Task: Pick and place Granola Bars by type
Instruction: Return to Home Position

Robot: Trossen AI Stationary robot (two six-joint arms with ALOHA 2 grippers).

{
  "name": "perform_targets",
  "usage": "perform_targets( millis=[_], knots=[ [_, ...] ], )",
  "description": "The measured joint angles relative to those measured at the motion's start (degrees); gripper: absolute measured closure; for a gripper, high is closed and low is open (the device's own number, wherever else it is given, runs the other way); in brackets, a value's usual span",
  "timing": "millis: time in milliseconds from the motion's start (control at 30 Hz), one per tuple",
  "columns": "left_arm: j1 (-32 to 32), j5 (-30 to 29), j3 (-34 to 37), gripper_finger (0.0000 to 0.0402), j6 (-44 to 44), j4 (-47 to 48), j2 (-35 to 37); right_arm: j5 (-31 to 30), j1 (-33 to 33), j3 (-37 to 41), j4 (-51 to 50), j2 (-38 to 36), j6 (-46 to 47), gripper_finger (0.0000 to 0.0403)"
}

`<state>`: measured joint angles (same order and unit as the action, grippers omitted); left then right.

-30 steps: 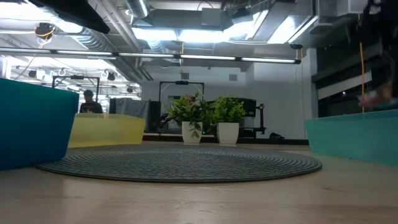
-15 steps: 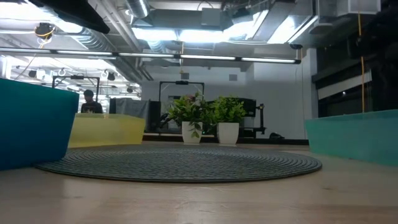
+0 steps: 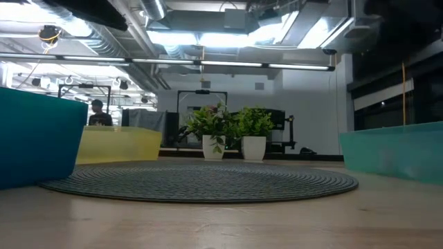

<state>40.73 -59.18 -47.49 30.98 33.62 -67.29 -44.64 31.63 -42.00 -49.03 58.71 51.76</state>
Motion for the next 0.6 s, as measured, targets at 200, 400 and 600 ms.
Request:
perform_targets(
  millis=[200,400,600],
  knots=[
    [-0.9,-4.3,0.0,0.0202,-3.2,2.8,1.4,1.4,-10.0,0.0,21.1,-4.3,-31.0,0.0266],
    [-4.7,-2.0,0.0,0.0328,-1.7,11.7,6.6,14.7,-23.6,0.0,31.4,-7.3,-48.9,0.0383],
    [-11.7,-0.4,1.2,0.0397,-3.0,18.1,17.5,18.2,-32.6,0.0,29.4,-7.6,-52.1,0.0387]
  ],
)
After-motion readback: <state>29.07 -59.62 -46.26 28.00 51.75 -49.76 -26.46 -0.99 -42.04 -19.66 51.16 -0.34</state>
